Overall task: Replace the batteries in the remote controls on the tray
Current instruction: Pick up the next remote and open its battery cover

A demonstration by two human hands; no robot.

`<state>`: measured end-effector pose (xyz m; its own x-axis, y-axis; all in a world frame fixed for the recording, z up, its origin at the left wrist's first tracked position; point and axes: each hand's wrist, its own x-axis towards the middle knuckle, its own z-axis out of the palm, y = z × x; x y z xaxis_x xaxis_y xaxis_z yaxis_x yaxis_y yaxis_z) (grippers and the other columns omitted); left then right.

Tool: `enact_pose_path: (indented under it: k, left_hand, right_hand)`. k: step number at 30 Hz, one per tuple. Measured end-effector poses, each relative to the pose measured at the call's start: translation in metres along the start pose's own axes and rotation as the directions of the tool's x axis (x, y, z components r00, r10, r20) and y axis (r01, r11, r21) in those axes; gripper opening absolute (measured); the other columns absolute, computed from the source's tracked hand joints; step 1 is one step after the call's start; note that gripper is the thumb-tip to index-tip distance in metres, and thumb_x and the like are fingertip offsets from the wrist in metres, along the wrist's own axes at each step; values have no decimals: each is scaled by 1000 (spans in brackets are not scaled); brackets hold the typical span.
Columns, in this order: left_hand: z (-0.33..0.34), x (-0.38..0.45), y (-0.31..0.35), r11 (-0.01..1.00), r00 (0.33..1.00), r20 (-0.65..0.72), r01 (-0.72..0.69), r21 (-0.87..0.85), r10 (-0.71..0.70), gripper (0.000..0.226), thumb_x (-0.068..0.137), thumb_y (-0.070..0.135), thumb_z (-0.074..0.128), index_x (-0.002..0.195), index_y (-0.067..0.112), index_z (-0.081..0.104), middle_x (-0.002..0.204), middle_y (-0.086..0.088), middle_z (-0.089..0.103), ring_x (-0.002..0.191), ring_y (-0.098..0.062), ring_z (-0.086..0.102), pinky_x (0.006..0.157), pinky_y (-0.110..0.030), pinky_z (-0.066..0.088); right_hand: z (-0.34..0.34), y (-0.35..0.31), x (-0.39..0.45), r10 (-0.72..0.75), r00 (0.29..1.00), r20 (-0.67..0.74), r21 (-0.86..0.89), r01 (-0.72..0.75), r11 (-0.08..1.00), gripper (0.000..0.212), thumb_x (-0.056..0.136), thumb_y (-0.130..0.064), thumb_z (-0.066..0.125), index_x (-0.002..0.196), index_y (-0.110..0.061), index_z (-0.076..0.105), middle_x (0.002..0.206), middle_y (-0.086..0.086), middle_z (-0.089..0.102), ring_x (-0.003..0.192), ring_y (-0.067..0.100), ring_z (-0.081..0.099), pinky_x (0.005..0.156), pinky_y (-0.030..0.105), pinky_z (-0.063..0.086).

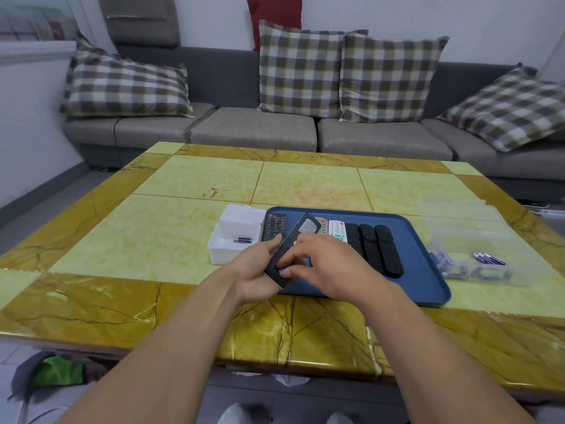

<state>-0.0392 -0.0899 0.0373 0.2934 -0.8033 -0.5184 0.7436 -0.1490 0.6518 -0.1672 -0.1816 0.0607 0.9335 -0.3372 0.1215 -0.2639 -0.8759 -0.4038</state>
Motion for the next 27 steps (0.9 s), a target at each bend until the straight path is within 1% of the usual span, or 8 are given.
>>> enact_pose_path:
  k: [6, 10, 12, 14, 17, 22, 25, 27]
  left_hand:
    - [7, -3, -5, 999, 999, 38, -6, 40, 4, 37, 107, 20, 39, 86, 6, 66, 70, -9, 68, 53, -16, 64, 59, -29, 55]
    - [13, -1, -10, 993, 997, -13, -74, 90, 75, 32, 107, 24, 42, 103, 7, 68, 85, -13, 71, 68, -22, 68, 60, -30, 54]
    - [13, 5, -11, 983, 984, -102, -135, 127, 148, 38, 107, 37, 43, 115, 7, 65, 91, -17, 70, 69, -26, 68, 54, -29, 53]
    - [13, 11, -13, 963, 956, -176, -206, 176, 236, 38, 105, 40, 46, 116, 7, 63, 94, -19, 68, 66, -27, 68, 56, -29, 52]
    - [13, 16, -15, 944, 933, -192, -266, 196, 303, 36, 103, 40, 51, 113, 8, 63, 94, -18, 68, 60, -24, 68, 63, -32, 51]
    - [17, 19, -16, 926, 911, -199, -325, 192, 361, 34, 102, 43, 51, 111, 12, 63, 93, -13, 71, 63, -22, 69, 64, -31, 50]
    - [18, 20, -15, 915, 890, -224, -362, 179, 397, 36, 103, 43, 50, 116, 11, 63, 91, -11, 73, 64, -22, 68, 62, -32, 50]
    - [18, 21, -13, 903, 871, -247, -390, 178, 425, 38, 103, 42, 49, 117, 9, 62, 91, -11, 73, 65, -22, 67, 59, -31, 50]
  right_hand:
    - [11, 3, 6, -24, 995, -94, 175, 40, 984, 5, 93, -33, 66, 96, -32, 70, 87, -10, 53, 85, 8, 52, 78, 39, 48]
    - [11, 2, 10, 218, 948, -231, 546, -59, 836, 7, 98, -29, 61, 97, -27, 68, 84, -18, 56, 79, 1, 55, 73, 25, 48]
    - [6, 3, 10, 415, 886, -207, 786, -102, 610, 16, 102, -30, 53, 99, -19, 64, 73, -15, 55, 58, 3, 47, 54, 21, 38]
    - [1, 9, 11, 586, 807, -71, 976, -64, 206, 25, 106, -27, 47, 102, -7, 61, 70, -2, 52, 51, 8, 36, 43, 21, 26]
    - [-6, 21, 11, 685, 708, 172, 972, -9, -236, 18, 105, -18, 46, 104, -2, 56, 68, 2, 52, 47, 9, 36, 34, 19, 20]
    - [-5, 26, 12, 619, 642, 453, 783, 46, -620, 25, 100, -7, 36, 99, -7, 61, 61, 2, 44, 45, 9, 33, 30, 16, 22]
    - [-1, 26, 15, 541, 639, 547, 658, 72, -750, 21, 103, -15, 41, 97, -4, 57, 73, 7, 48, 53, 9, 36, 34, 18, 28]
    - [3, 26, 17, 514, 647, 563, 635, 59, -770, 25, 105, -18, 38, 112, -3, 56, 83, 12, 53, 60, 13, 45, 46, 21, 33]
